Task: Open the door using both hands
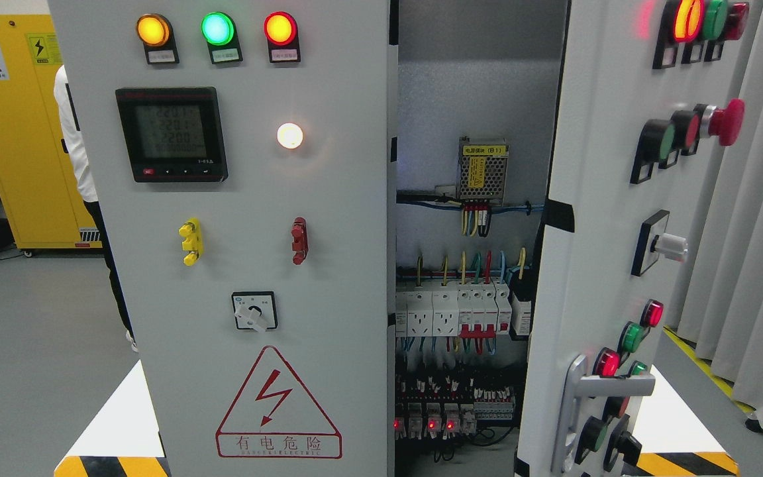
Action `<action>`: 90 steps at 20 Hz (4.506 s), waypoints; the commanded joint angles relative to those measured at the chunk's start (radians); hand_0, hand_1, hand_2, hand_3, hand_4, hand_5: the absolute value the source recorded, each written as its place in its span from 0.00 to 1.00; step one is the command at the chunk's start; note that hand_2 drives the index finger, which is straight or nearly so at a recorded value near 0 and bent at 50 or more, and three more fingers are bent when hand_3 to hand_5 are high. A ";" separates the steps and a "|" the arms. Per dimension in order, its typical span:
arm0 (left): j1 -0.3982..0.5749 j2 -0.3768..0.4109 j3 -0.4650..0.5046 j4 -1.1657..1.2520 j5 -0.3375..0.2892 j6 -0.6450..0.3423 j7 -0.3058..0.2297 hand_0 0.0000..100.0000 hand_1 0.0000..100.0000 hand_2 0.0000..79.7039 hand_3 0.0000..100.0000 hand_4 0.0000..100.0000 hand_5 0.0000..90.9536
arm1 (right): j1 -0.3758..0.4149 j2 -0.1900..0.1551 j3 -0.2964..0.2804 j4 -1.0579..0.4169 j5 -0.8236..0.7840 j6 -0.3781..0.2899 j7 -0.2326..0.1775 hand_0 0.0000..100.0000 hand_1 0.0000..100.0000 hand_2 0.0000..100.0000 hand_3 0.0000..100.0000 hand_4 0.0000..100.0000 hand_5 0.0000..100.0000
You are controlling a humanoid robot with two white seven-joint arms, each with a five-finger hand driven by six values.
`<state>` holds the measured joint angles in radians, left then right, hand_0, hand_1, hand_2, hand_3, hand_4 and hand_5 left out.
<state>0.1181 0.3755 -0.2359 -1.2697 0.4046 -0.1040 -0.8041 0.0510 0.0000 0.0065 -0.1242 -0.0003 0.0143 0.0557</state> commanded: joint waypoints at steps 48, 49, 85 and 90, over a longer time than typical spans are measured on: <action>-1.104 -0.250 -0.051 -0.260 0.427 0.823 -0.004 0.12 0.56 0.00 0.00 0.00 0.00 | 0.003 -0.006 -0.040 -0.002 0.014 -0.001 0.001 0.00 0.50 0.04 0.00 0.00 0.00; -1.124 -0.260 -0.052 -0.245 0.425 0.825 -0.001 0.12 0.56 0.00 0.00 0.00 0.00 | 0.004 -0.006 -0.040 -0.002 0.014 -0.001 0.001 0.00 0.50 0.04 0.00 0.00 0.00; -1.278 -0.553 -0.100 -0.079 0.358 0.825 0.020 0.12 0.56 0.00 0.00 0.00 0.00 | 0.003 0.003 -0.042 -0.002 0.014 -0.001 0.001 0.00 0.50 0.04 0.00 0.00 0.00; -1.285 -0.553 -0.115 -0.083 0.367 0.823 0.060 0.12 0.56 0.00 0.00 0.00 0.00 | 0.003 0.003 -0.042 -0.002 0.014 -0.001 0.001 0.00 0.50 0.04 0.00 0.00 0.00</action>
<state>-1.1608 -0.1425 -0.3229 -1.3569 0.7646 0.7209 -0.7621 0.0537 0.0000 -0.0331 -0.1255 0.0000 0.0141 0.0567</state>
